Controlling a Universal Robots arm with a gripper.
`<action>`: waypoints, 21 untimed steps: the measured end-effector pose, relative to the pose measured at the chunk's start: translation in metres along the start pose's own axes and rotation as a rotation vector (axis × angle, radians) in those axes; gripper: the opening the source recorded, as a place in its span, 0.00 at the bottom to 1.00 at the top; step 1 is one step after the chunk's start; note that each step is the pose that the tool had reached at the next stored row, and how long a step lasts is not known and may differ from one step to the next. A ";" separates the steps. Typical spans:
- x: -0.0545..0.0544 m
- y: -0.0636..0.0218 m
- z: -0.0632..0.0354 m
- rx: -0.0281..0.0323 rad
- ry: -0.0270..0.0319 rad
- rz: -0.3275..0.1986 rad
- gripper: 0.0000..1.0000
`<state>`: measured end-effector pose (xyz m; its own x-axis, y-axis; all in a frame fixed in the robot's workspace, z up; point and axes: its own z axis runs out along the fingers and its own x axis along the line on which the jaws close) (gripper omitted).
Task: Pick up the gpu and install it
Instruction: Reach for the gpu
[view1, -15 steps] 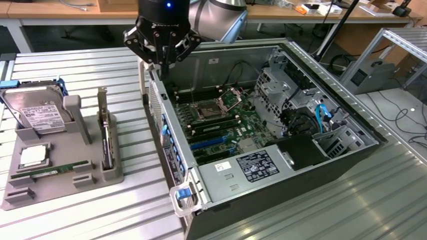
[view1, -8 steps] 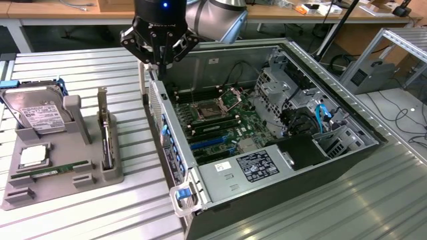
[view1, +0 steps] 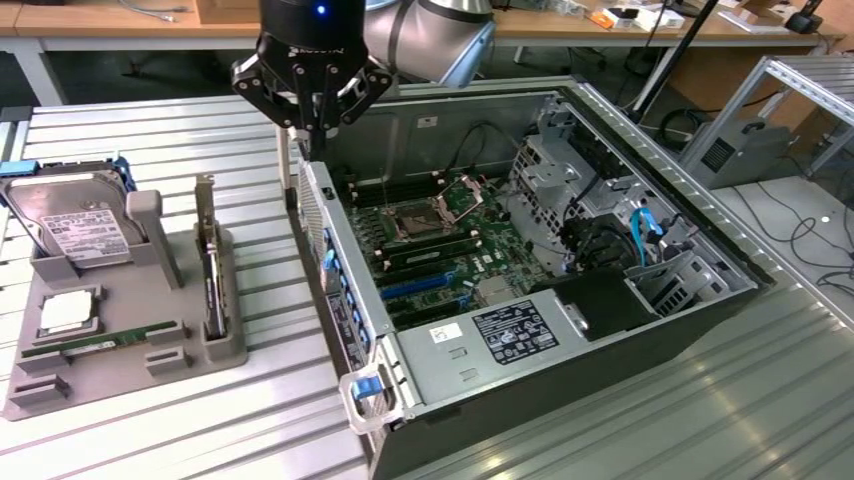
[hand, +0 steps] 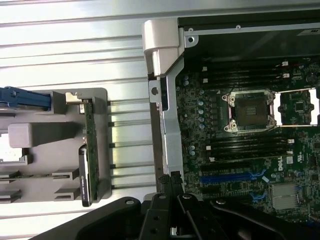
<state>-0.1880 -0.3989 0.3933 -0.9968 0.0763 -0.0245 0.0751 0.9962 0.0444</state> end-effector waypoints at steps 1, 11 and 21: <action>0.001 -0.0001 0.0000 0.0001 0.0001 0.000 0.11; 0.007 -0.0005 -0.0002 0.0000 0.0000 0.000 0.11; 0.014 -0.0010 -0.0004 0.0001 0.0001 0.000 0.11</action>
<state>-0.2018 -0.3989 0.3933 -0.9968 0.0762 -0.0244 0.0751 0.9962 0.0443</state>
